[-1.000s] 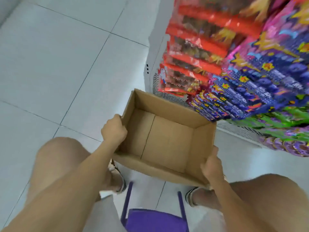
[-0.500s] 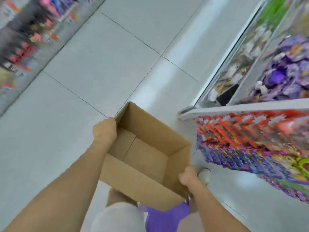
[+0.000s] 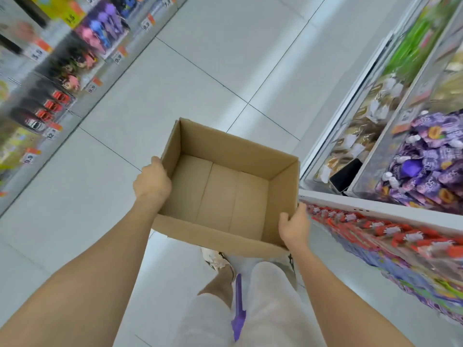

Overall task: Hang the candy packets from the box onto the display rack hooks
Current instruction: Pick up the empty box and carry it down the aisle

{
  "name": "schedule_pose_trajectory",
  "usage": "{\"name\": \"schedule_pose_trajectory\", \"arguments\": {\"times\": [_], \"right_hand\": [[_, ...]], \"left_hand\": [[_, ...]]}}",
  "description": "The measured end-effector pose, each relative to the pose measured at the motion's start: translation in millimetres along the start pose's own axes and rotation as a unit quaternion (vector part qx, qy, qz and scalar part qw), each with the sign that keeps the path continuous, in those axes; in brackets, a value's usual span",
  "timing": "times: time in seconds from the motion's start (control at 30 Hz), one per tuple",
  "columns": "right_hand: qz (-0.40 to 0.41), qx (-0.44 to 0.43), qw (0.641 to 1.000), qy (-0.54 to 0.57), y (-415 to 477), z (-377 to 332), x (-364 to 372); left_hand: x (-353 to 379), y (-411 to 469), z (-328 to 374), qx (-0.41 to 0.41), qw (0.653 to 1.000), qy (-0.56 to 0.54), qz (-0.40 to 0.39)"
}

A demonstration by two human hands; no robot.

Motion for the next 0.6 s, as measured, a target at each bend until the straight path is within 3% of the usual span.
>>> {"name": "schedule_pose_trajectory", "arguments": {"times": [0.23, 0.43, 0.6], "right_hand": [[0.079, -0.001, 0.997, -0.016, 75.9, -86.8, -107.2], [0.082, 0.036, 0.996, 0.017, 194.5, -172.7, -184.9], [0.109, 0.000, 0.993, 0.043, 295.9, -271.8, -273.0]], "left_hand": [[-84.1, 64.6, 114.9, 0.024, 0.992, -0.119, 0.021], [-144.1, 162.7, 246.1, 0.066, 0.992, -0.105, 0.025], [-191.2, 252.5, 357.5, 0.085, 0.990, -0.106, 0.041]]}}
Point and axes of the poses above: each hand's wrist, its own y-axis towards the middle knuckle, its own x-axis out of the palm, z = x × y, the point moved 3 cm from there along y, towards the middle knuckle, and after that the axes turned 11 degrees about -y, right-handed, at the moved point
